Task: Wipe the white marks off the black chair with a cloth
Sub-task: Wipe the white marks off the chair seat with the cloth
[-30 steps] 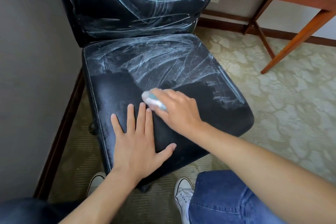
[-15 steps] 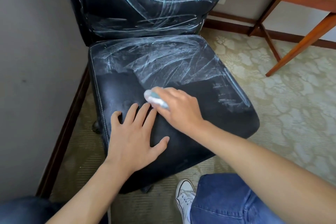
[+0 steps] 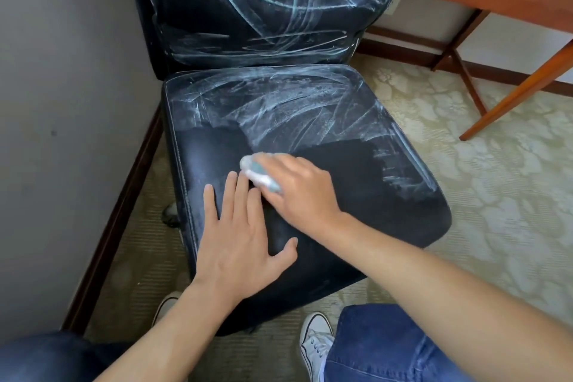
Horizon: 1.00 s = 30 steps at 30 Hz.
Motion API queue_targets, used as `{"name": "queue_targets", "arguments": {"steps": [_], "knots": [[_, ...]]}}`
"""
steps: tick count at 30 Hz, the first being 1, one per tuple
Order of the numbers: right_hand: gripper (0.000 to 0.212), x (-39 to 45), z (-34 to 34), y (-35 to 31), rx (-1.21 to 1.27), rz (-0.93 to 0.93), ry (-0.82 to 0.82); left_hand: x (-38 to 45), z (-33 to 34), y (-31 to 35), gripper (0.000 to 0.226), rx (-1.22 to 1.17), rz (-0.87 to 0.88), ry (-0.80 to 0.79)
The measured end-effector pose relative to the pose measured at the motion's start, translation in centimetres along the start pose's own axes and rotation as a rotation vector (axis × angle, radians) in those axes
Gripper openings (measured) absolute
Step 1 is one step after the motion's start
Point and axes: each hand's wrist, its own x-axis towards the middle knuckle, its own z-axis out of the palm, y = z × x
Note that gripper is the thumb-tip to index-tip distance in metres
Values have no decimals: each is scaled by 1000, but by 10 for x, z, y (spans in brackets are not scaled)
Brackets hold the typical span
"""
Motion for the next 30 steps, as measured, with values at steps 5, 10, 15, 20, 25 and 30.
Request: {"name": "queue_targets", "arguments": {"steps": [5, 10, 15, 20, 25, 30], "knots": [[21, 20, -16, 75, -150, 389, 2, 0, -2, 1, 93, 14, -10, -14], [33, 18, -11, 80, -184, 421, 75, 1, -3, 1, 90, 8, -9, -6], [35, 6, 2, -4, 1, -23, -2, 4, -6, -10, 74, -74, -23, 52], [23, 29, -11, 69, -165, 361, 12, 3, -3, -15, 59, -100, -12, 133], [35, 29, -1, 76, -220, 363, 66, 1, 0, -12, 57, -96, -6, 120], [34, 14, 15, 7, -41, -95, 71, 1, -1, -12, 56, -145, -45, 122]]}}
